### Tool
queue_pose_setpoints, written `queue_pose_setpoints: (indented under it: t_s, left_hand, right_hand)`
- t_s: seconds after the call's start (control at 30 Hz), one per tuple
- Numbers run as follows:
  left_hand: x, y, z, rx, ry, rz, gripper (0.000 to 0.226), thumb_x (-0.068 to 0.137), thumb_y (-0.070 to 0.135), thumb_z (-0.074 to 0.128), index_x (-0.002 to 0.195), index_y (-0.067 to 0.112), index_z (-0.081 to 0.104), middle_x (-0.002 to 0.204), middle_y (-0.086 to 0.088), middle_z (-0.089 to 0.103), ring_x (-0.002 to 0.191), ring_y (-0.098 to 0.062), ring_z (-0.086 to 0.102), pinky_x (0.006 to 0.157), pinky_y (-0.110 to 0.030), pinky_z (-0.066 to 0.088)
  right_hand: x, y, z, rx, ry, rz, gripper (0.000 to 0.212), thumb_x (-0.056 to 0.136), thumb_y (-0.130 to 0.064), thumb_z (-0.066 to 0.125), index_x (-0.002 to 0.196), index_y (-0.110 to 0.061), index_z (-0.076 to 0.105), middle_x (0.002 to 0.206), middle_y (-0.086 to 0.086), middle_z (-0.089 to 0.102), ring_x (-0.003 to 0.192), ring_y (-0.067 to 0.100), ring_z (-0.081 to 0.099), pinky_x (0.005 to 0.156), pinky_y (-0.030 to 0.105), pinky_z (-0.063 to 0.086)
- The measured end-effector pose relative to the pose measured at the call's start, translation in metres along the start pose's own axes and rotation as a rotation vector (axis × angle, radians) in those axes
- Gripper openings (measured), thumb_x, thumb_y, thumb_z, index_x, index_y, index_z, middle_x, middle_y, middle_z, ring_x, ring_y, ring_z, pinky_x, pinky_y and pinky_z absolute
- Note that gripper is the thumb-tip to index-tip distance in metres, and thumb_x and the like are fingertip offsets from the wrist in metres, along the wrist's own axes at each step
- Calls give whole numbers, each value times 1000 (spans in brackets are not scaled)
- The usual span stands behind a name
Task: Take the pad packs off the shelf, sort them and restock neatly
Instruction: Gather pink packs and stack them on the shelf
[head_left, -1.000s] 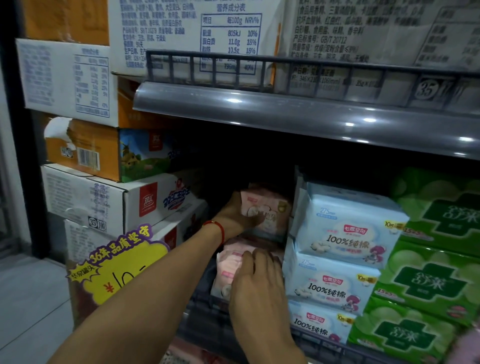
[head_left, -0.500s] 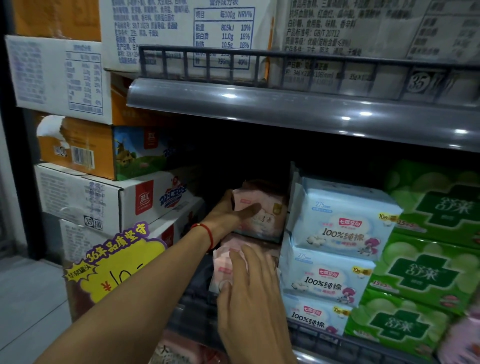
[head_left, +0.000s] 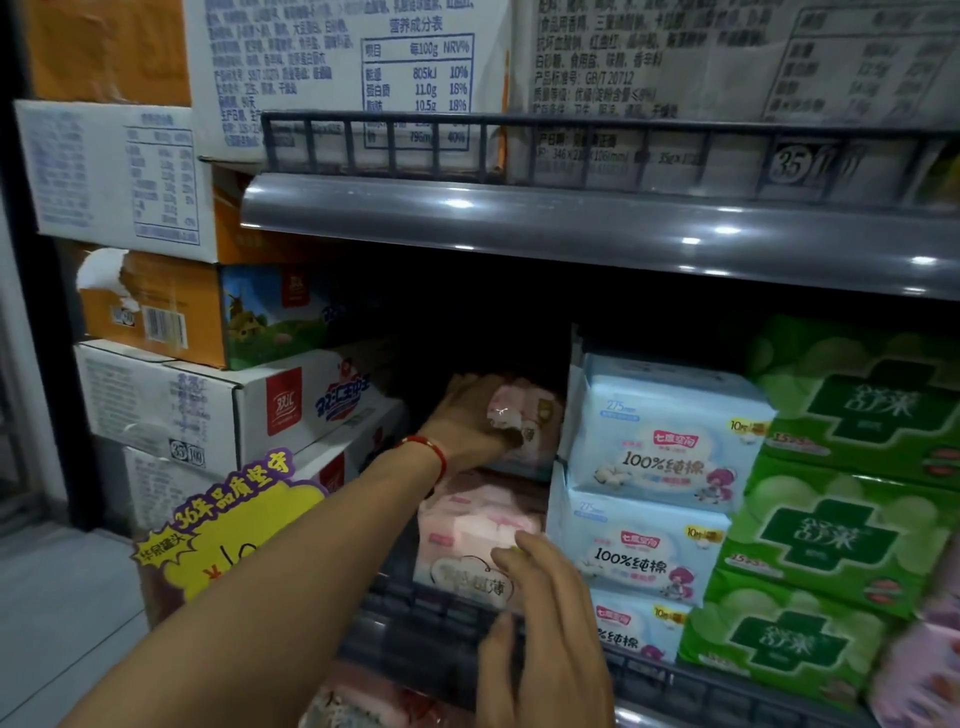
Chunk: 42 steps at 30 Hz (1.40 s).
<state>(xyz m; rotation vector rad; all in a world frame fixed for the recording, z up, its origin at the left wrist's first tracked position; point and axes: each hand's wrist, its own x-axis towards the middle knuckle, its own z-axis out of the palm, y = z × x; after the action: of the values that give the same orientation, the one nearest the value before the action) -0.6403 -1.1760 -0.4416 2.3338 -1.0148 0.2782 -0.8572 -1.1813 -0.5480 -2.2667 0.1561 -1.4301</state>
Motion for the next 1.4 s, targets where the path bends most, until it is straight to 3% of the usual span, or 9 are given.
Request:
queue_pose_setpoints:
  t_s: [0.1, 0.2, 0.4, 0.6, 0.77, 1.07, 1.17, 1.27, 1.4]
  left_hand:
    - [-2, -7, -9, 111, -99, 79, 94, 81, 38, 80, 157, 26, 24, 151, -7, 36, 139, -27, 28, 114, -33, 28]
    - [-1, -7, -3, 176, -79, 83, 87, 84, 38, 78, 155, 30, 27, 152, -4, 37, 139, -26, 29, 112, -34, 32]
    - [5, 9, -5, 304, -111, 79, 84, 83, 42, 78, 152, 30, 33, 151, -6, 42, 135, -30, 35, 108, -37, 36]
    - [-6, 5, -18, 297, -158, 88, 97, 79, 48, 79, 156, 29, 23, 153, -3, 35, 142, -31, 28, 114, -37, 31]
    - [-21, 3, -24, 198, -76, 104, 87, 92, 31, 72, 160, 25, 19, 162, -3, 26, 148, -24, 18, 117, -32, 22]
    - [-23, -2, -25, 102, 22, 66, 77, 92, 31, 72, 156, 21, 31, 155, -6, 37, 146, -27, 24, 117, -33, 25]
    - [-33, -3, -28, 22, 106, 73, 70, 92, 26, 71, 153, 18, 38, 152, -7, 41, 144, -27, 30, 114, -27, 25]
    - [-63, 1, -31, -68, 276, 45, 58, 88, 13, 71, 144, 14, 52, 142, -11, 53, 131, -28, 48, 105, -24, 34]
    - [-136, 7, -26, -140, 475, -48, 37, 81, 3, 69, 115, 16, 68, 116, -1, 64, 112, -24, 58, 100, -40, 49]
  right_hand:
    - [-7, 2, -5, 1, -3, 13, 50, 73, -4, 59, 116, -28, 69, 138, -11, 57, 129, 3, 50, 107, 1, 28]
    - [-8, 7, -8, 45, -47, 122, 53, 67, -4, 62, 113, -30, 69, 134, -15, 56, 123, 4, 50, 101, -2, 29]
    - [-8, 13, -8, -4, -75, 131, 48, 71, -10, 61, 113, -32, 67, 134, -16, 52, 123, 5, 46, 94, 13, 33]
    - [-7, 11, -18, 43, -116, 162, 44, 77, -12, 58, 114, -35, 63, 133, -17, 51, 122, -2, 42, 90, -9, 24]
    - [-7, 11, -25, 85, -190, 206, 42, 82, -18, 53, 118, -38, 62, 135, -23, 46, 127, 1, 42, 96, -7, 21]
    - [-4, 8, -35, 79, -233, 220, 49, 86, -2, 64, 118, -38, 63, 133, -22, 47, 127, -2, 43, 94, -6, 23]
    - [-3, 9, -37, 72, -249, 211, 48, 88, -3, 63, 120, -39, 61, 133, -24, 46, 128, -6, 40, 95, -6, 23]
    - [-3, 5, -44, 95, -282, 223, 46, 93, -7, 59, 122, -43, 56, 133, -30, 41, 129, -9, 36, 94, -6, 23]
    - [-8, 3, -61, 91, -342, 226, 41, 98, -13, 53, 126, -43, 51, 129, -34, 35, 128, -16, 30, 93, -7, 21]
